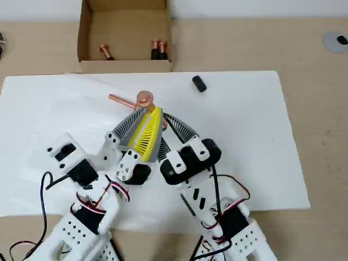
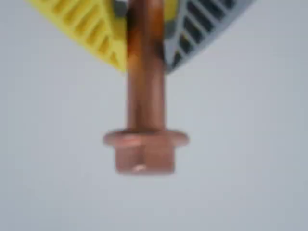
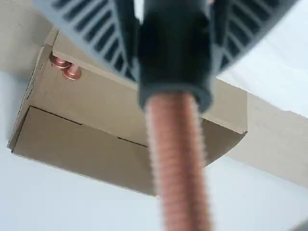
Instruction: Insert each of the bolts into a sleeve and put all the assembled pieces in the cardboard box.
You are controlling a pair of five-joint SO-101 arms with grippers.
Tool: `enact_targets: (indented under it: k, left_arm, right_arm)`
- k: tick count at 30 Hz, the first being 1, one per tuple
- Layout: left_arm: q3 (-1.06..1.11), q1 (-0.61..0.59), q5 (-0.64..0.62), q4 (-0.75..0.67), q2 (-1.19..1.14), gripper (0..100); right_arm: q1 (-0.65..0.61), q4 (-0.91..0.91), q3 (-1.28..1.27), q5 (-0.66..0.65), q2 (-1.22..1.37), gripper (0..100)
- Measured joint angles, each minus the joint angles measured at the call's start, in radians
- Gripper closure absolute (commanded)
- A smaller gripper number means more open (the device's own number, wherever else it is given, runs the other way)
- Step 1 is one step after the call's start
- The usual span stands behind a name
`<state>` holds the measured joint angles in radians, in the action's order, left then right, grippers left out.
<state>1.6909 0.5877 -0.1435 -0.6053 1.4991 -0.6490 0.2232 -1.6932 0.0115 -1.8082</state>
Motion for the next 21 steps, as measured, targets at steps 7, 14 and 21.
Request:
enact_targets:
  k: [7,14,21]
  left_arm:
    - [0.000,-0.017,0.000,0.008,0.000,99]
    - [0.000,-0.058,0.000,-0.069,0.000,99]
    - [0.000,-0.058,0.000,-0.080,-0.006,99]
  right_arm:
    - [0.000,0.000,0.000,0.000,0.000,98.7]
    - [0.000,0.000,0.000,0.000,0.000,98.7]
    - [0.000,0.000,0.000,0.000,0.000,98.7]
